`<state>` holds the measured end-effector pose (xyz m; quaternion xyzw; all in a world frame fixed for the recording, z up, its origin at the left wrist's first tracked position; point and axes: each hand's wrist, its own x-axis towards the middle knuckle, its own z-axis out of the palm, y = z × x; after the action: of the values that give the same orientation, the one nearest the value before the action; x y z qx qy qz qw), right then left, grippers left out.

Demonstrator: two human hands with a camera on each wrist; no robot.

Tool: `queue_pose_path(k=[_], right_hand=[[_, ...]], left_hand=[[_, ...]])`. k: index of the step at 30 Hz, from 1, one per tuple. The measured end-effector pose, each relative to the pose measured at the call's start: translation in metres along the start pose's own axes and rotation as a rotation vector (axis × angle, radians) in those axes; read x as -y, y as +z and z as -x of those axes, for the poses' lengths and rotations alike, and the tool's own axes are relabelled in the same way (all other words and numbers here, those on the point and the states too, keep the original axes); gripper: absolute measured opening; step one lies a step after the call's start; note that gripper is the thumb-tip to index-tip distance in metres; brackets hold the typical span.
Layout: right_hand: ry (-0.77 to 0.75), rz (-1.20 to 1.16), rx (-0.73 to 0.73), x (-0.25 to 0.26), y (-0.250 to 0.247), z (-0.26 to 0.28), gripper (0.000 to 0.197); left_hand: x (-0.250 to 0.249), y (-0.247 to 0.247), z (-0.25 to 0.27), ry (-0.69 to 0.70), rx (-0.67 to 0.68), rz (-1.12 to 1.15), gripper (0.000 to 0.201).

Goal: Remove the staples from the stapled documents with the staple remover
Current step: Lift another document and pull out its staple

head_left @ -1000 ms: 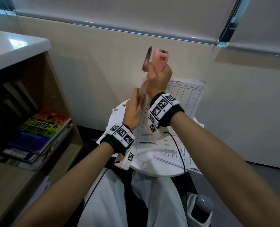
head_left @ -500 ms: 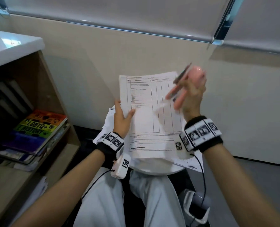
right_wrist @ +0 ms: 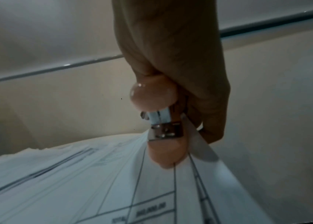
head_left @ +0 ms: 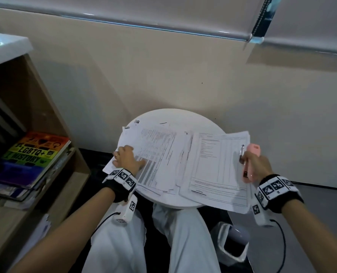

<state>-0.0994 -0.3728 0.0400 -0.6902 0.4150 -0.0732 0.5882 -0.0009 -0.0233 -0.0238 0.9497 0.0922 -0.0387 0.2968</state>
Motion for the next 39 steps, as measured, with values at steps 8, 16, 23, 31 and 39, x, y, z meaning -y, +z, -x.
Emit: queue_pose_path(k=[8, 16, 23, 31, 39], right_hand=[[0.078, 0.066, -0.004, 0.002, 0.017, -0.028, 0.013], [-0.256, 0.491, -0.087, -0.023, 0.046, -0.015, 0.044], [-0.205, 0.564, 0.444, -0.046, 0.08, 0.048, 0.03], [-0.273, 0.864, 0.437, -0.062, 0.091, 0.05, 0.106], [-0.283, 0.839, 0.425, -0.065, 0.093, 0.052, 0.107]], left_hand=[[0.02, 0.002, -0.008, -0.064, 0.025, -0.264, 0.095], [0.007, -0.007, -0.016, -0.172, 0.106, -0.341, 0.1], [0.006, -0.01, -0.019, -0.184, 0.139, -0.332, 0.103], [0.005, -0.018, -0.019, -0.059, 0.042, -0.249, 0.093], [0.003, -0.009, -0.012, 0.076, -0.079, -0.423, 0.07]])
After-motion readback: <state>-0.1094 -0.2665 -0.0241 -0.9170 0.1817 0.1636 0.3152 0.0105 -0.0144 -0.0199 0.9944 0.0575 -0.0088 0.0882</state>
